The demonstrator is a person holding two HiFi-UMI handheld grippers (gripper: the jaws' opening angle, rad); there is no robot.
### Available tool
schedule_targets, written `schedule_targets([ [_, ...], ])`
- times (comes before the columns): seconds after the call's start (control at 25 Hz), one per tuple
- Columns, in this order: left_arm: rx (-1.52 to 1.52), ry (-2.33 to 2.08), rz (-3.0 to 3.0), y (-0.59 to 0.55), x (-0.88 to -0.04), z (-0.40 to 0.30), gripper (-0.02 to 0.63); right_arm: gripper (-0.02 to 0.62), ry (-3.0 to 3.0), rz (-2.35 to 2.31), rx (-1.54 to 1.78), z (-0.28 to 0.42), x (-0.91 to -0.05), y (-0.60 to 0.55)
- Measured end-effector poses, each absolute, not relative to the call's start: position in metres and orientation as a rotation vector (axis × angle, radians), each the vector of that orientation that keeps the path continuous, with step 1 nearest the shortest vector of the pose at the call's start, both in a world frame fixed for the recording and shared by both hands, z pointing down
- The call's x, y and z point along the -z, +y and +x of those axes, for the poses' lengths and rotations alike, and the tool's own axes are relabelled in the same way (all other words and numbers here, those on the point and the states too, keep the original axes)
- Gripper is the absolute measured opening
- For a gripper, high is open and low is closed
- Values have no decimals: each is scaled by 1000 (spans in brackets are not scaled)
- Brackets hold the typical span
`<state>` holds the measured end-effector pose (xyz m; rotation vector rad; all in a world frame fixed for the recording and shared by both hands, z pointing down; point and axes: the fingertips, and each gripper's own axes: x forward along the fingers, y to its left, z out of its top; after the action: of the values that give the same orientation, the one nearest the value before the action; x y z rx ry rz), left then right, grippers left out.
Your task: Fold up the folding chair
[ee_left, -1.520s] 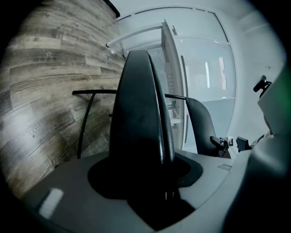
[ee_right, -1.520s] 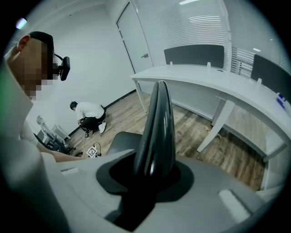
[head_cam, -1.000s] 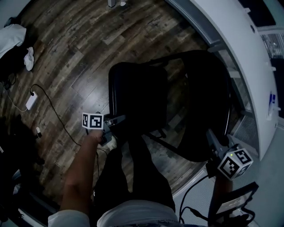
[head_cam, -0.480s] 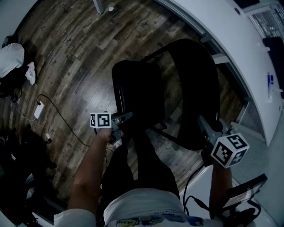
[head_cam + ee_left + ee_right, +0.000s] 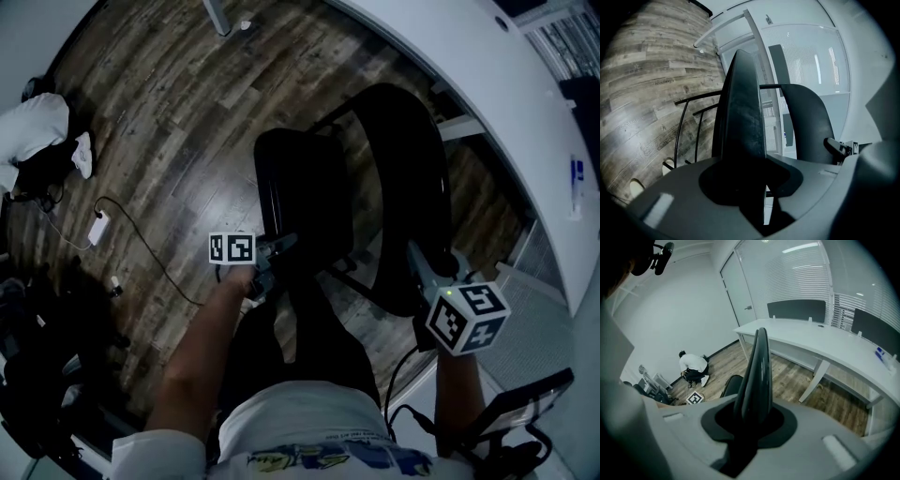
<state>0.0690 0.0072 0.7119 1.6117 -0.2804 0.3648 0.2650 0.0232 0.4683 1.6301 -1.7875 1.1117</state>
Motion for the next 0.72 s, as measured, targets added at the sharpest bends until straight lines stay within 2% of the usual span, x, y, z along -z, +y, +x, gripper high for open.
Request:
schedule_targets([
  [0.72, -490, -425, 1604, 9, -689, 116, 127, 69, -1739, 1631, -1061, 255, -455, 17],
])
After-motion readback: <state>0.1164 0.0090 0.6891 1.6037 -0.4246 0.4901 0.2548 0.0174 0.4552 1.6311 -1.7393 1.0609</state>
